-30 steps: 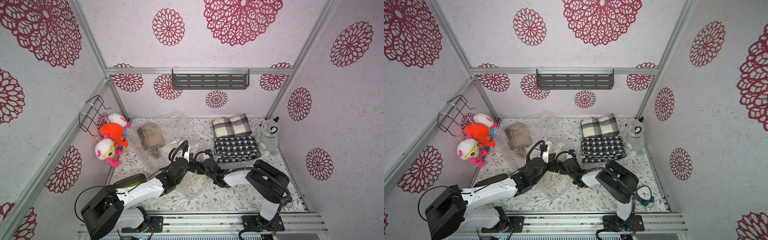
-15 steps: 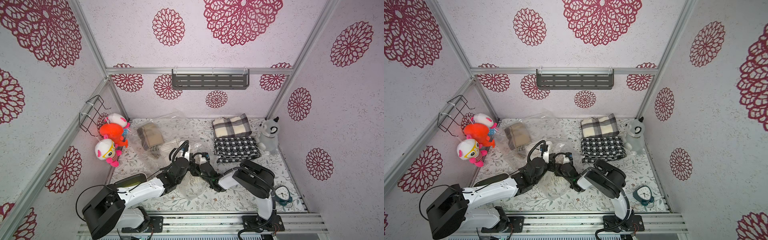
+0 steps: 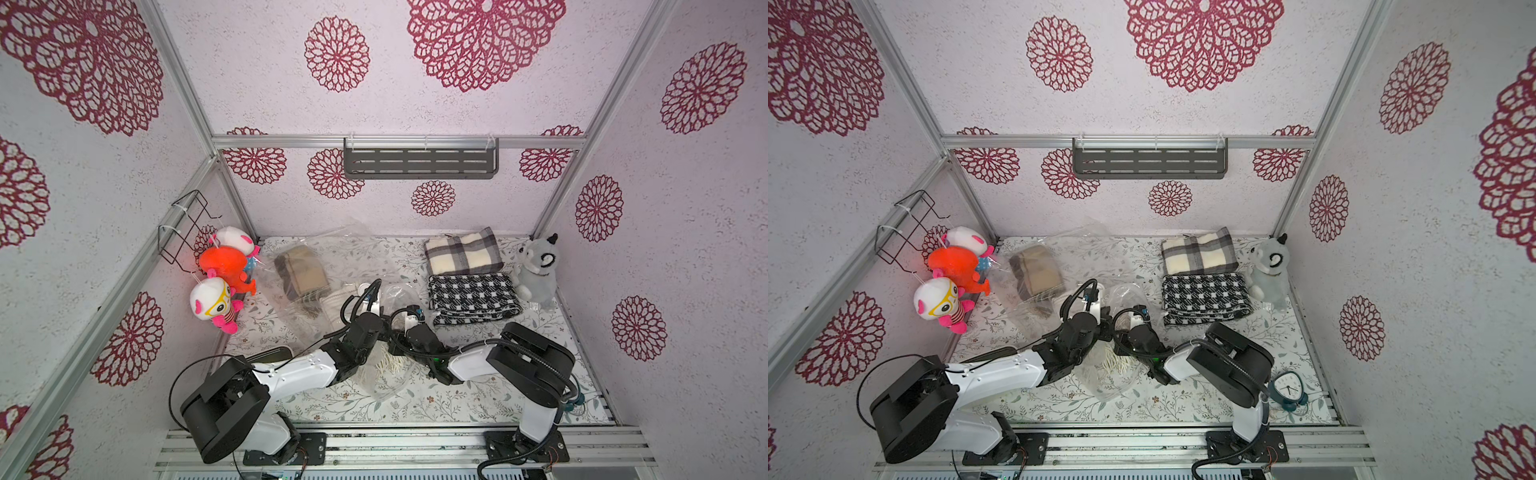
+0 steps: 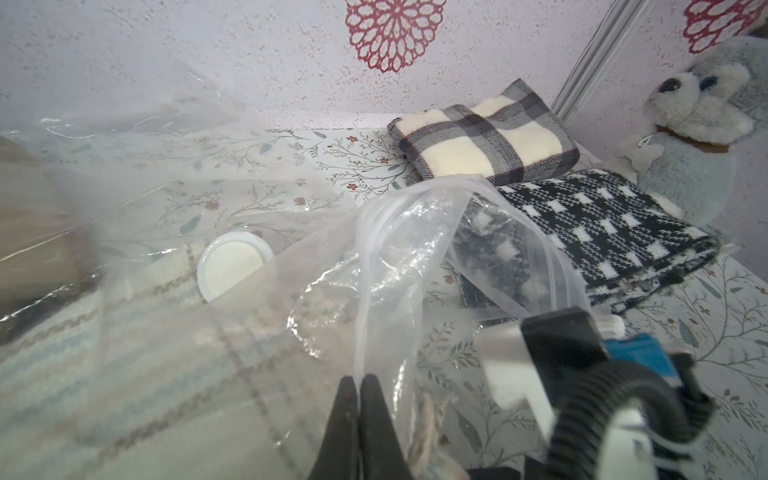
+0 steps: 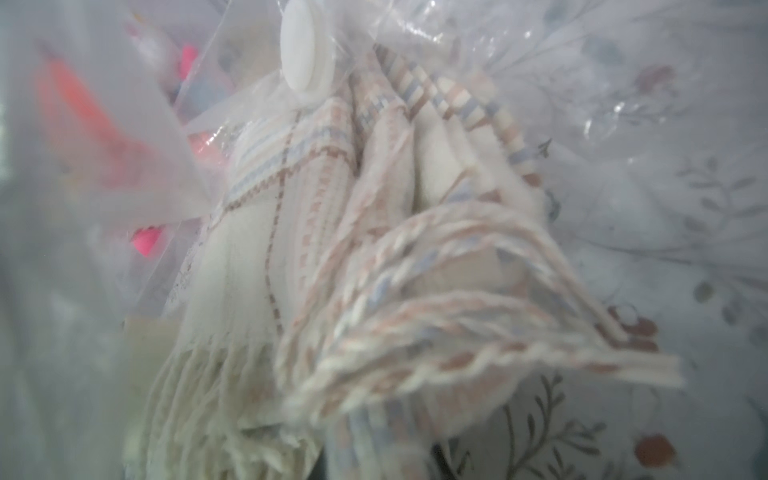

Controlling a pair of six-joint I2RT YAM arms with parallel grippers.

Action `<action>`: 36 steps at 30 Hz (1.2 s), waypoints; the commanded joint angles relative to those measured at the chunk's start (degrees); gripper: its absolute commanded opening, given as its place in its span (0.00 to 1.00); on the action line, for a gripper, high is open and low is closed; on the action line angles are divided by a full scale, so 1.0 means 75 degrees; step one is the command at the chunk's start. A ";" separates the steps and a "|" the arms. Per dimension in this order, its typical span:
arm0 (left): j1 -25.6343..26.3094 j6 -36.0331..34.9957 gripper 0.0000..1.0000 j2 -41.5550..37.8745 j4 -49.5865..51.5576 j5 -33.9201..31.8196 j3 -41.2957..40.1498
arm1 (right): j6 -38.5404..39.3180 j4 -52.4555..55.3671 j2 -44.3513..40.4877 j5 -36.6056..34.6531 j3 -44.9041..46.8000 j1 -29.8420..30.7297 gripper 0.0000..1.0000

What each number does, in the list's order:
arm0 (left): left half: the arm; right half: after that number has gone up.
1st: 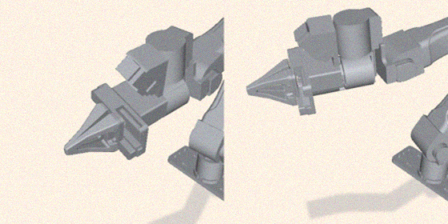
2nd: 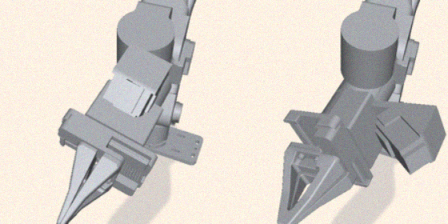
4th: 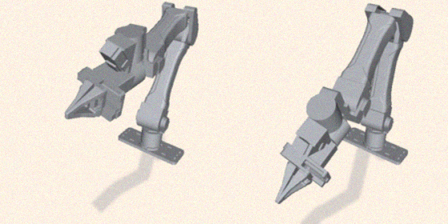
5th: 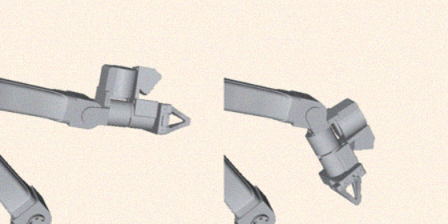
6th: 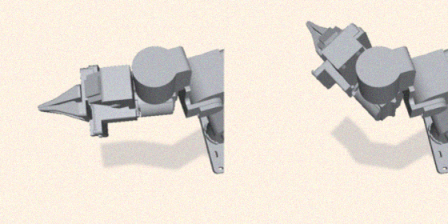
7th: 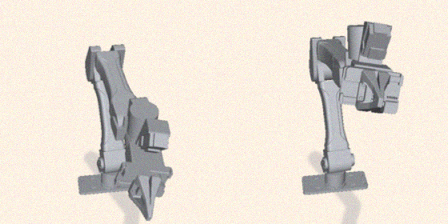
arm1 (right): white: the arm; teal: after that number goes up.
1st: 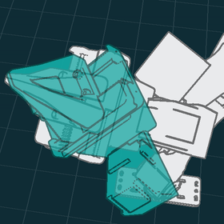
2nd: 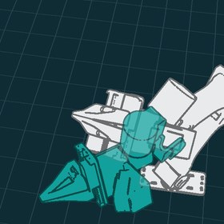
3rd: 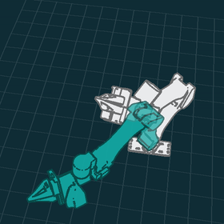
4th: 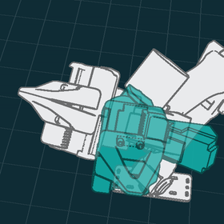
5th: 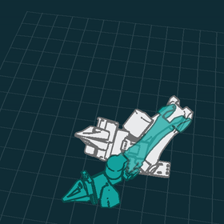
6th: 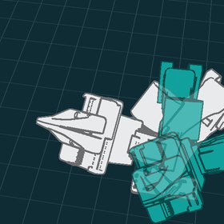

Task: Take the scarf out of the vacuum bag
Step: Take out the scarf from the vacuum bag.

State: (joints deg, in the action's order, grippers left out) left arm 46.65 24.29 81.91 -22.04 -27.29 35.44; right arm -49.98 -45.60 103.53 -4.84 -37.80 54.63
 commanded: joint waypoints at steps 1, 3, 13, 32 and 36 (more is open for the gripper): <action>-0.0104 0.0090 0.00 0.0371 -0.0122 0.0039 0.0209 | 0.0322 0.0401 -0.0614 0.0627 0.0177 0.0066 0.00; -0.0126 0.0044 0.00 0.0613 -0.0018 -0.0179 0.0364 | 0.0439 0.0805 -0.0976 0.0443 0.0316 0.0068 0.00; -0.0459 0.0201 0.00 0.1149 -0.0227 0.0016 0.0425 | 0.1152 0.3332 -0.2344 0.1399 -0.0163 -0.0245 0.00; -0.0932 0.0128 0.00 0.1113 -0.0346 0.0257 0.0257 | 0.2963 0.7580 -0.3478 0.3097 -0.1288 -0.2350 0.00; -0.0996 0.0008 0.00 0.0934 -0.0377 0.0153 0.0164 | 0.3214 0.8145 -0.3842 0.3040 -0.1187 -0.2784 0.00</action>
State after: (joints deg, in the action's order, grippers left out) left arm 40.32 25.47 90.00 -24.64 -24.03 37.56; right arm -28.91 10.98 78.96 16.80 -46.26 35.59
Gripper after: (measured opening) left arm 0.048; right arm 0.117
